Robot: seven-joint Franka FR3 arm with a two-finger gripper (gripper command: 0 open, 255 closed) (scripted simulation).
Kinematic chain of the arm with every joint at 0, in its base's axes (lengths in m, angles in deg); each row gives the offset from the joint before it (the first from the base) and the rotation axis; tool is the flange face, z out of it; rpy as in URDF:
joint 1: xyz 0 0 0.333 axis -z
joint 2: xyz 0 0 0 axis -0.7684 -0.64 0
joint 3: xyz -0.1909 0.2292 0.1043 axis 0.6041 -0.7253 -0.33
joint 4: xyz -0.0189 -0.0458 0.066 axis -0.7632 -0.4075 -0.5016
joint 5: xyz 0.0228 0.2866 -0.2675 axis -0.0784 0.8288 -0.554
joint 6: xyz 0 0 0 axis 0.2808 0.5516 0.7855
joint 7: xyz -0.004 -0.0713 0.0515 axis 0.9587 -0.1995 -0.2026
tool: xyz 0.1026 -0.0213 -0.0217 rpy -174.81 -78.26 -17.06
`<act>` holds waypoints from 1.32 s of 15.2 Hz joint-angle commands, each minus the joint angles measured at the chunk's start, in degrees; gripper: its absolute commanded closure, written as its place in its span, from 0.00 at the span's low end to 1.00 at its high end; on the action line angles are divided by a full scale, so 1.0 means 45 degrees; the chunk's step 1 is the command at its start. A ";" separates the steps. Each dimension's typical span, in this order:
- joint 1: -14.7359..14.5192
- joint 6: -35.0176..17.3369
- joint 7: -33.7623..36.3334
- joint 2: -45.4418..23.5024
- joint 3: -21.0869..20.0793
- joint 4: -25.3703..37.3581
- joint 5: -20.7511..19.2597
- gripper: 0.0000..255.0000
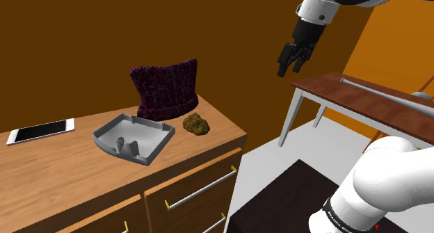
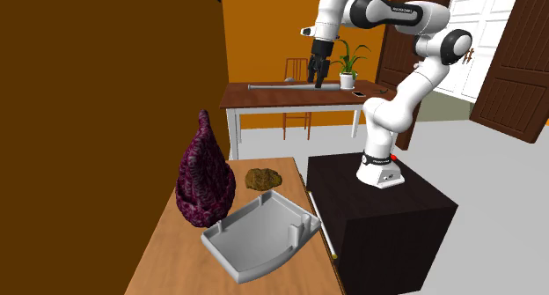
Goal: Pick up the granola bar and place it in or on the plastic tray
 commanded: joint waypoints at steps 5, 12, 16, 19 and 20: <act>-0.0308 -0.1265 -0.0157 -0.1522 0.0163 -0.0041 0.0600 0.00; -0.0926 -0.3191 -0.0693 -0.4486 0.0398 0.0469 0.1824 0.00; -0.1289 -0.4047 -0.1147 -0.6291 0.0485 0.1098 0.2651 0.00; -0.1537 -0.4544 -0.1542 -0.7674 0.0507 0.1730 0.3328 0.00; -0.1613 -0.4680 -0.1680 -0.8138 0.0504 0.1971 0.3561 0.00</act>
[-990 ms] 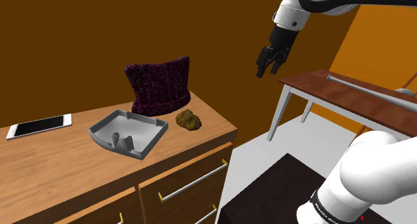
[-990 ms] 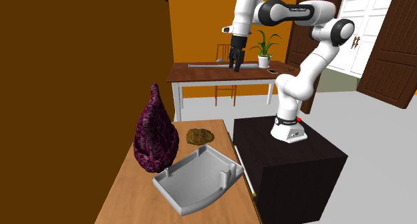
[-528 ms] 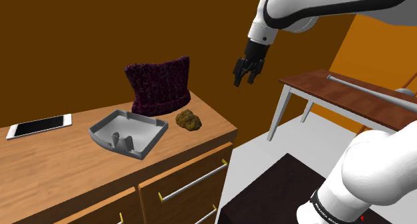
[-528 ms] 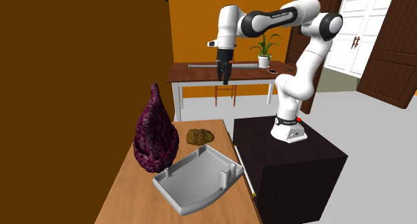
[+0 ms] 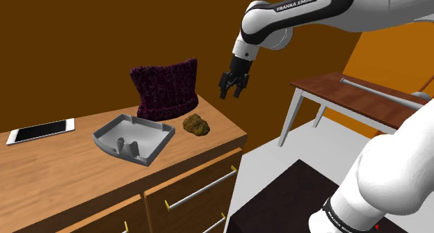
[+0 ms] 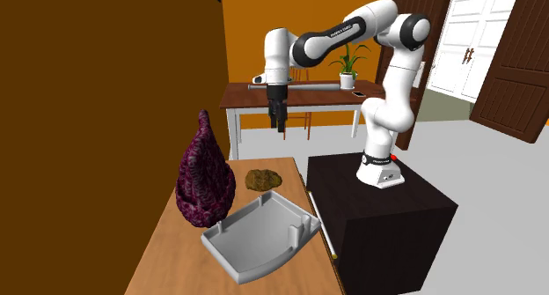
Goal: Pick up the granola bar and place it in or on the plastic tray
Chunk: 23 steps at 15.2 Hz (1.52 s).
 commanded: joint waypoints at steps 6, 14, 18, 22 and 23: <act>-0.0417 -0.0684 -0.0954 -0.3317 -0.0181 0.2012 0.1649 0.00; -0.0598 -0.1021 -0.1537 -0.5867 -0.0579 0.3797 0.2754 0.00; -0.0712 -0.1596 -0.1615 -0.6156 -0.0678 0.3540 0.2886 0.00; -0.0756 -0.1819 -0.1647 -0.6279 -0.0717 0.3451 0.2940 0.00; -0.0756 -0.1819 -0.1647 -0.6280 -0.0717 0.3451 0.2940 0.00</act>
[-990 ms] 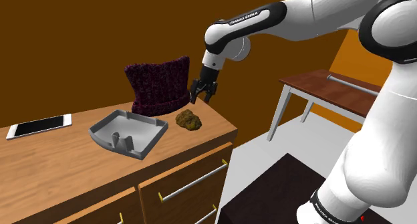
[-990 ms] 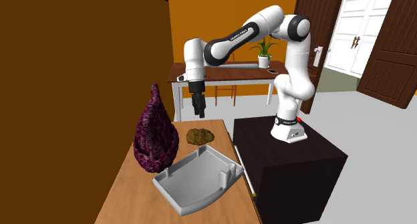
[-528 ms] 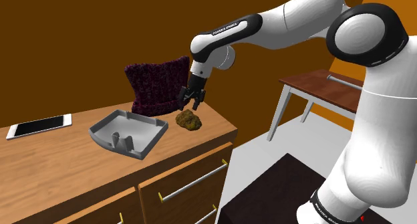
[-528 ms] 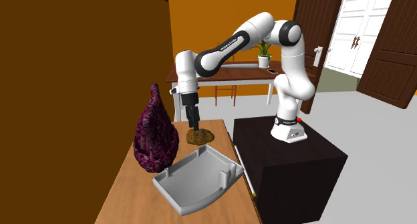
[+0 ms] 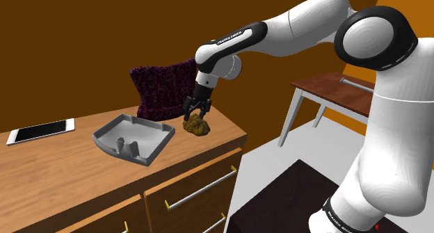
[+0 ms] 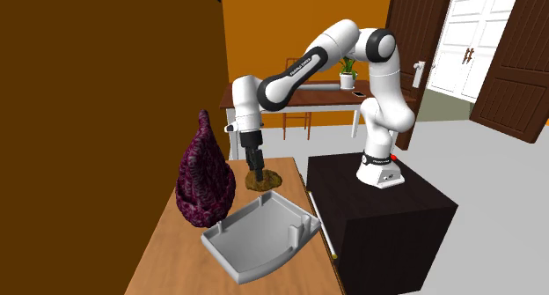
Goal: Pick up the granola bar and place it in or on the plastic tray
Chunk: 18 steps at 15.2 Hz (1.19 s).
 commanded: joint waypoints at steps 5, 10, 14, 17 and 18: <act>0.0000 -0.0014 -0.0006 -0.0012 -0.0001 0.0000 0.0004 1.00; 0.0001 -0.0013 -0.0006 -0.0013 0.0000 0.0001 0.0004 1.00; 0.0000 -0.0015 -0.0007 -0.0013 -0.0001 0.0000 0.0004 1.00; 0.0003 0.0382 0.0183 0.0232 0.0028 0.0182 -0.0105 1.00; 0.0004 0.0516 0.0245 0.0309 0.0037 0.0248 -0.0140 1.00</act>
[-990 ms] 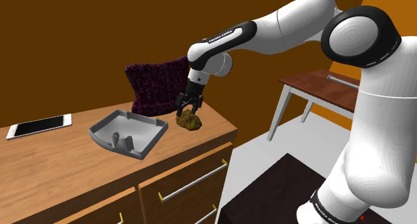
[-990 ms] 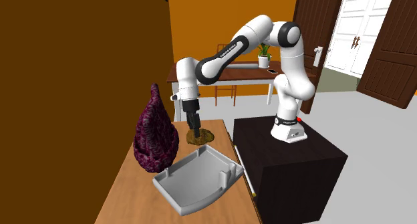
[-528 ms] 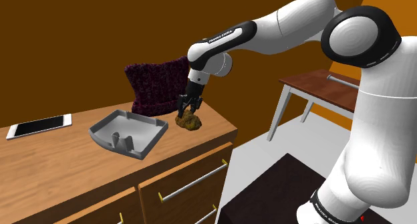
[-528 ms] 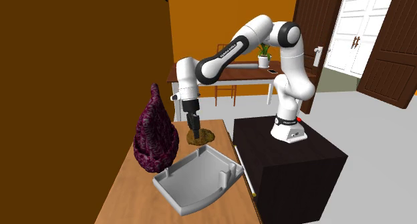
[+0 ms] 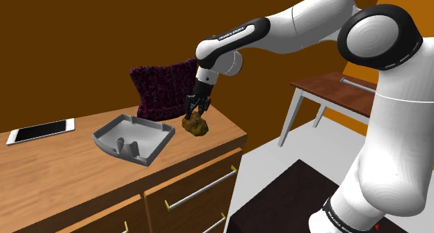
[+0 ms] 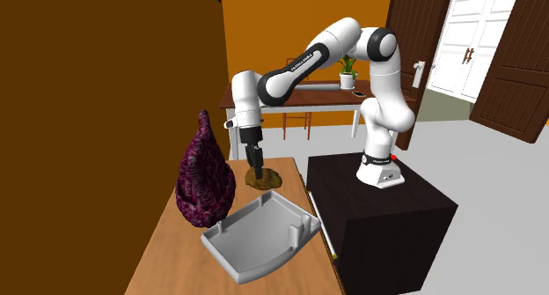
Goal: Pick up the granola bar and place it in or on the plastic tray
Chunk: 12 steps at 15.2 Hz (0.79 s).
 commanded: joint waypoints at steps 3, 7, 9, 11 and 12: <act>0.0008 0.0541 0.0246 0.0295 0.0035 0.0286 -0.0136 1.00; 0.0019 0.1092 0.0489 0.0557 0.0064 0.0614 -0.0261 1.00; 0.0025 0.1372 0.0608 0.0674 0.0077 0.0796 -0.0319 1.00; 0.0032 0.1655 0.0726 0.0782 0.0089 0.0990 -0.0374 1.00; 0.0036 0.1797 0.0785 0.0832 0.0095 0.1091 -0.0400 1.00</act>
